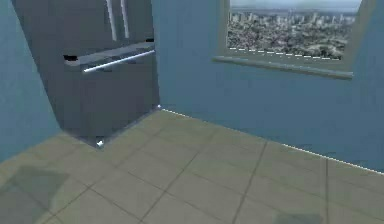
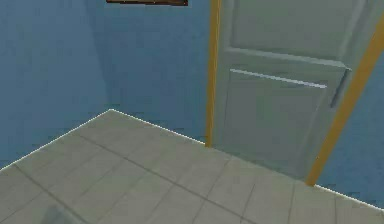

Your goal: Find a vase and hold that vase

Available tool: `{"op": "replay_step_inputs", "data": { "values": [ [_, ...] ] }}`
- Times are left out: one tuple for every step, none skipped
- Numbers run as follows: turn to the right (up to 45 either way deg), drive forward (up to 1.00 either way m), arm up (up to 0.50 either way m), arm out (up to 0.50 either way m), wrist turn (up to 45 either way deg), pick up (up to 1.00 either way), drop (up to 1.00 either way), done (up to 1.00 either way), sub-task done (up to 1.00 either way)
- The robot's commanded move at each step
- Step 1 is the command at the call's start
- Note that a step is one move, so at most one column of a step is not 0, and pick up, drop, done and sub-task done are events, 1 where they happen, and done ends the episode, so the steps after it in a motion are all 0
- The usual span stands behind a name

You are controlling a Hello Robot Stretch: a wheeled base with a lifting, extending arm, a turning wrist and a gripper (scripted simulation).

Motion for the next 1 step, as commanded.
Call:
{"op": "replay_step_inputs", "data": {
  "values": [
    [-45.0, 0.0, 0.0, 0.0, 0.0, 0.0, 0.0, 0.0, 0.0]
  ]
}}
